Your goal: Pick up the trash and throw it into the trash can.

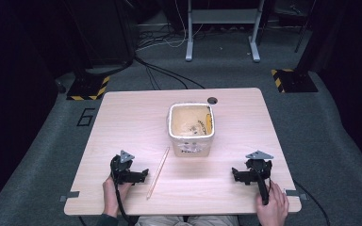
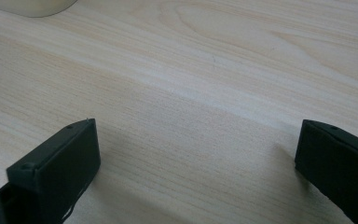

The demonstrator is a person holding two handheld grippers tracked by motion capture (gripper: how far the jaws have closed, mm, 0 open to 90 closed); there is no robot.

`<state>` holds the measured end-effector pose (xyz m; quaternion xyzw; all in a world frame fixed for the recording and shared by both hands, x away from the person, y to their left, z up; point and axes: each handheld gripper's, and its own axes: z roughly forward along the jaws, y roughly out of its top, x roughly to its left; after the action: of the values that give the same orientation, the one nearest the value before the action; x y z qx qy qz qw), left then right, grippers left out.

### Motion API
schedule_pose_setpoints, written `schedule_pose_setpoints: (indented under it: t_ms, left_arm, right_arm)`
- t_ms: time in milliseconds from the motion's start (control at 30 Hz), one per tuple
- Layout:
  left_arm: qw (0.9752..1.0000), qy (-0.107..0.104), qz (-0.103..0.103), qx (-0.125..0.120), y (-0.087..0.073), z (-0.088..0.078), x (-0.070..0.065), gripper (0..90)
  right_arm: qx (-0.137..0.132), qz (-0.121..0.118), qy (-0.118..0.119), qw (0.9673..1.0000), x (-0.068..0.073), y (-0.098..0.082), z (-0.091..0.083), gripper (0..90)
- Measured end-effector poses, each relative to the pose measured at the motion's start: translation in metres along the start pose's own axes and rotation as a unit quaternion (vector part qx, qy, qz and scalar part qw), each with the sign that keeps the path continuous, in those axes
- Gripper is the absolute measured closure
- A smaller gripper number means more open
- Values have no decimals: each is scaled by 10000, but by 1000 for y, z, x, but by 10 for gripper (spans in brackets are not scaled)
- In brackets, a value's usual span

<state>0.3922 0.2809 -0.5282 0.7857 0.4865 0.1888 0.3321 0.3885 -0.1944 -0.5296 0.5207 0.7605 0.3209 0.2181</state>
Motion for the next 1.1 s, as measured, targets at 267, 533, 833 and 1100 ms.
schedule_pose_setpoints:
  t_ms: [267,533,833,1100]
  left_arm:
    - [9989,-355,-72,-303,2,-7,-10,35]
    - [9982,-502,-110,-312,1,-7,-19,11]
    - [9975,-660,139,-225,5,-2,-32,6]
    - [9966,-735,371,-101,14,6,-42,22]
  right_arm:
    - [-1,0,0,10000,0,0,0,0]
    - [-1,-1,0,10000,0,0,0,0]
    - [-1,0,-1,10000,0,0,0,0]
    - [-1,0,0,10000,0,0,0,0]
